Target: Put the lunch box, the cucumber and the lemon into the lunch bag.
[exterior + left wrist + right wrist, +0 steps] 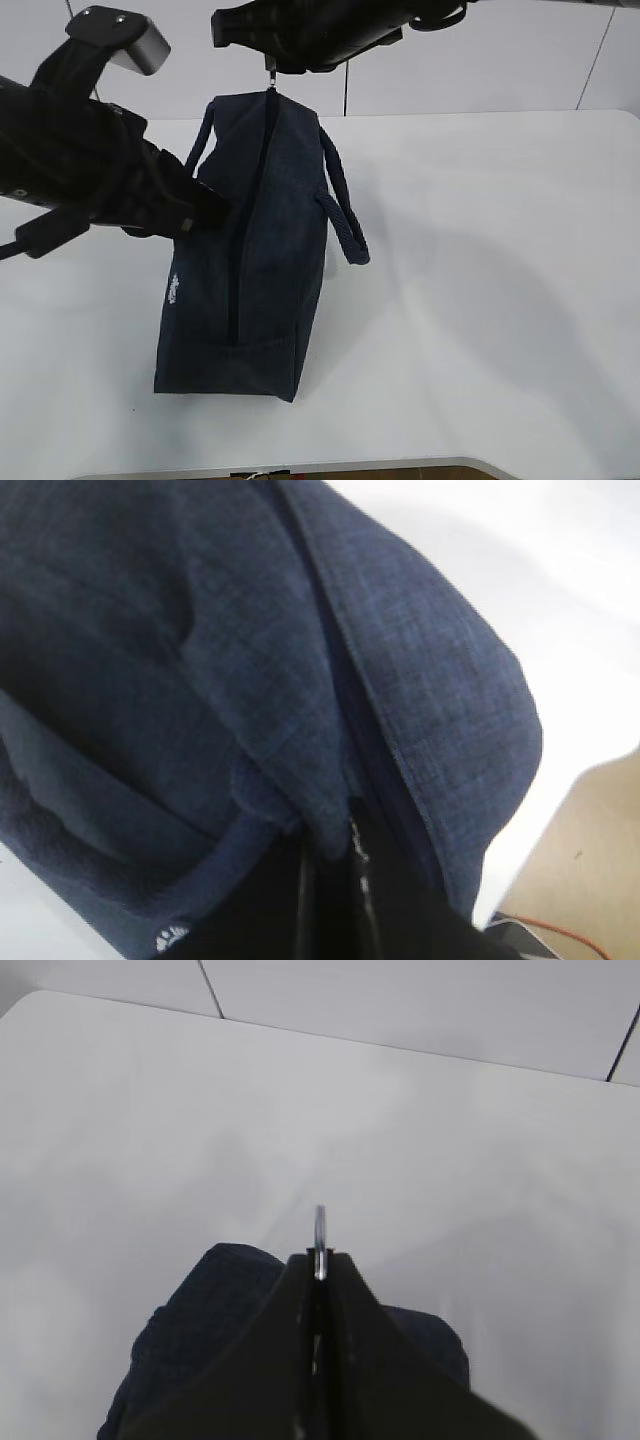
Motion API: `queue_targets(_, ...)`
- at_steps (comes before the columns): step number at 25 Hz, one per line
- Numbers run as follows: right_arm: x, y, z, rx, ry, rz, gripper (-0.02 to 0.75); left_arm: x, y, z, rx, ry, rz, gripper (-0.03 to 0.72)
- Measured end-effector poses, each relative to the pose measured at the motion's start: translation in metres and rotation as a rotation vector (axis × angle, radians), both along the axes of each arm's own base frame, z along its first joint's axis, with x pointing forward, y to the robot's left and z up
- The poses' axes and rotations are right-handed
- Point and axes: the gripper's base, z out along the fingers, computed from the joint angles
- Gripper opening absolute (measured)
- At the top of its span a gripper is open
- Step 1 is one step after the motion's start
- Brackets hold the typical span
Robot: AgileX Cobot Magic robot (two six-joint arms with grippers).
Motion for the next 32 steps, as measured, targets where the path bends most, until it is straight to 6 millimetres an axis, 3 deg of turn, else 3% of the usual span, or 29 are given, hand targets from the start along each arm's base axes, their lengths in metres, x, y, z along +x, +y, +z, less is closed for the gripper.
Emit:
queue_targets(14, 0.010, 0.009, -0.020, -0.060, -0.023, 0.037, 0.005, -0.014, 0.006, 0.005, 0.060, 0.027, -0.099, -0.013)
queue_targets(26, 0.048, 0.015, -0.044, -0.091, -0.027, 0.002, 0.005, -0.014, 0.008, 0.005, 0.073, 0.034, -0.107, -0.014)
queue_targets(32, 0.060, 0.008, -0.058, -0.120, 0.012, -0.032, 0.005, -0.005, 0.026, 0.004, 0.088, 0.071, -0.047, -0.015)
